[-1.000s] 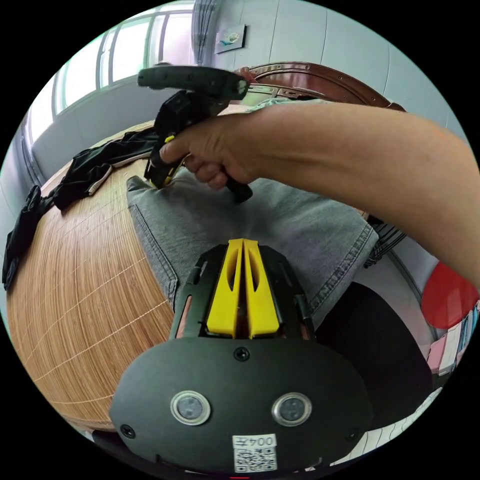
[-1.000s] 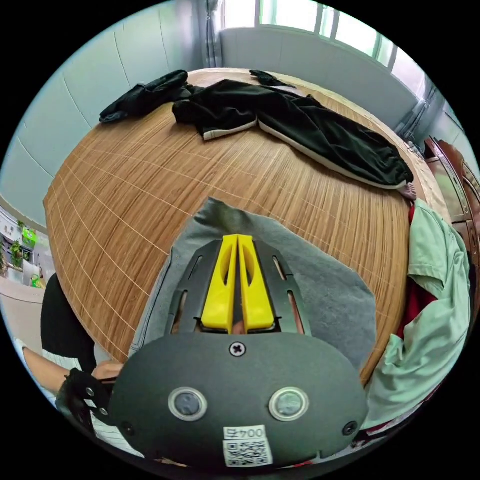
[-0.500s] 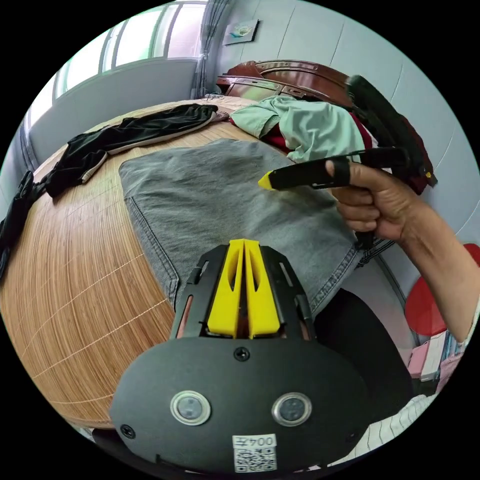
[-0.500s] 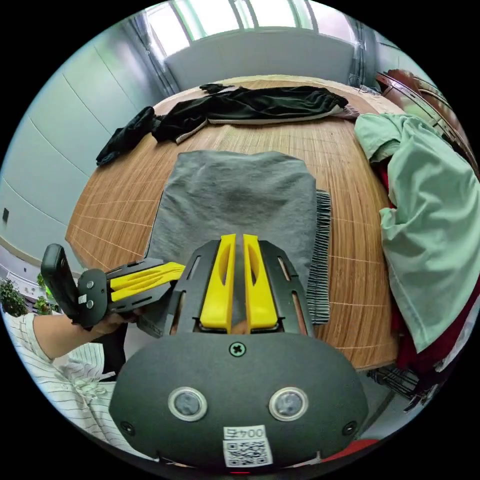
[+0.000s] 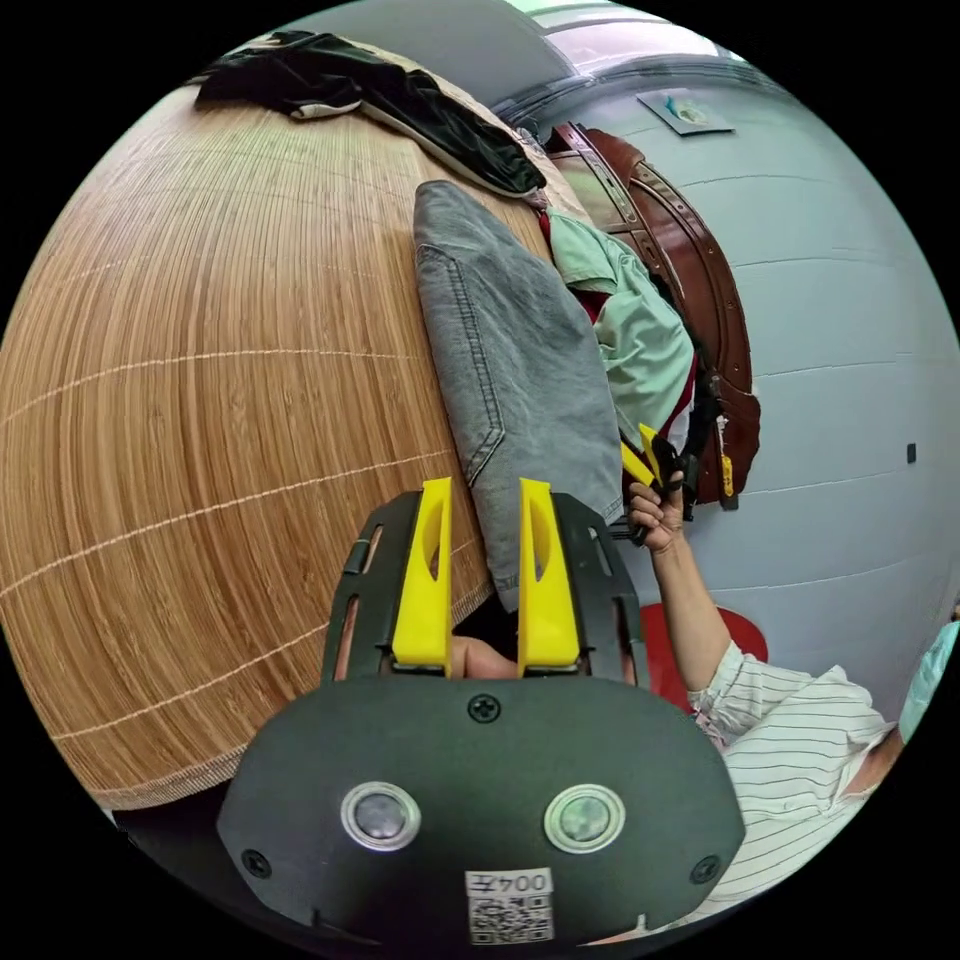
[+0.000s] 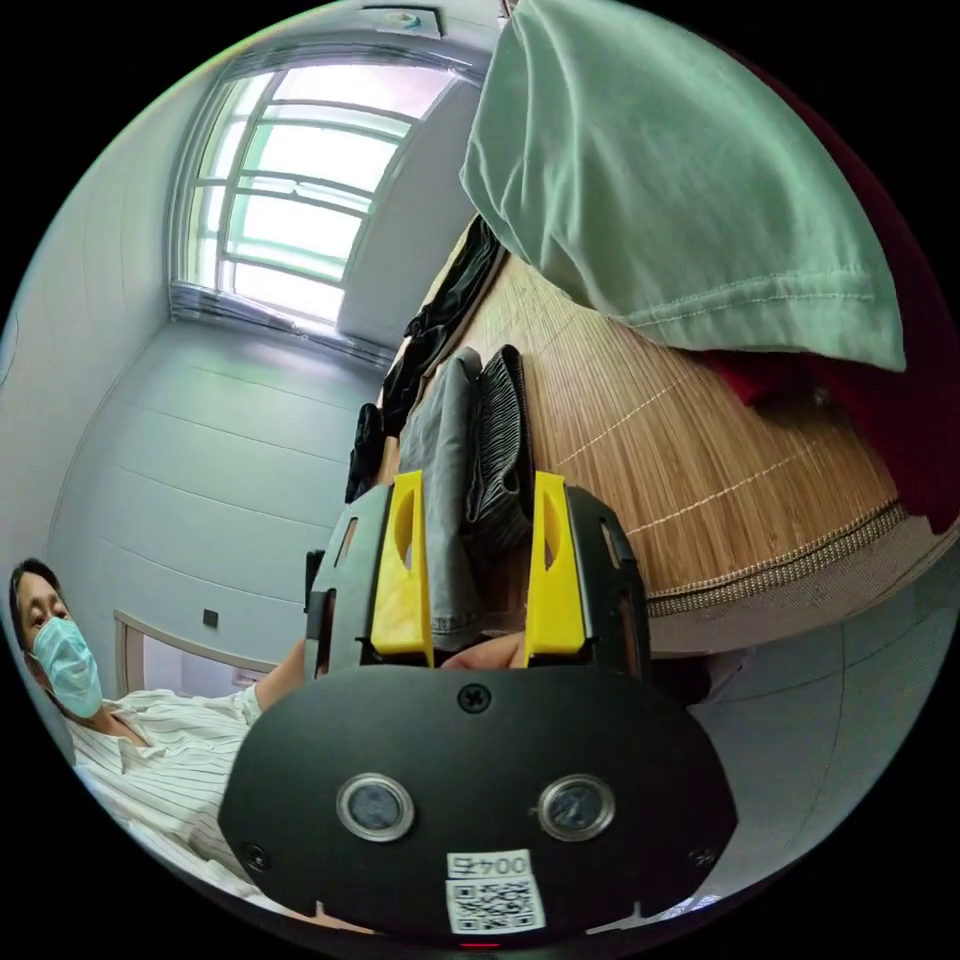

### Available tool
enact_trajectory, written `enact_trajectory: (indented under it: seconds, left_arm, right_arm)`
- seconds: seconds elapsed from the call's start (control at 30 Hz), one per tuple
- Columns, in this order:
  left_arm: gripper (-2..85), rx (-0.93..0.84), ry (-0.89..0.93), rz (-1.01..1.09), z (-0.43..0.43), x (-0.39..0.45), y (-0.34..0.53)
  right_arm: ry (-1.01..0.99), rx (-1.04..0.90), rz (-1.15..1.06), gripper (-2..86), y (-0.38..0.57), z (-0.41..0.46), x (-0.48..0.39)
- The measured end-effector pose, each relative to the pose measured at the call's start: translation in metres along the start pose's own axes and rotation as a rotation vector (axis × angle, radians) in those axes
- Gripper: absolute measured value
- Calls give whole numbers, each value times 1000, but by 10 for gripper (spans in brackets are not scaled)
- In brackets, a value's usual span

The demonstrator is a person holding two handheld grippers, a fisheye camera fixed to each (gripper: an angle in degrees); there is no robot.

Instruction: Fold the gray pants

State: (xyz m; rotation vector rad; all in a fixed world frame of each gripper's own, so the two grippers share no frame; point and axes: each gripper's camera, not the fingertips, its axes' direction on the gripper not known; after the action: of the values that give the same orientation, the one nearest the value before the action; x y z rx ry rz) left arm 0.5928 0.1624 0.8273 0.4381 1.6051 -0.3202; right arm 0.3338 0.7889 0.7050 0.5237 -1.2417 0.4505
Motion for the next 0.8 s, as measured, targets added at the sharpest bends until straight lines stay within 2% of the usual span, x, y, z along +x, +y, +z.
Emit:
enact_trajectory:
  seconds: [0.2,0.4,0.8]
  left_arm:
    - [101,21,-33,29,6,-4,-17]
    - [104,-14,-66,68,19,-2,-44]
    - [118,-43,-45,93,26,-1,-72]
  right_arm:
    - [-9,-18,27,157,-4,-8,20]
    - [-107,-137,1,159,-5,-7,25]
    - [-21,-214,-98,161,-22,0,1]
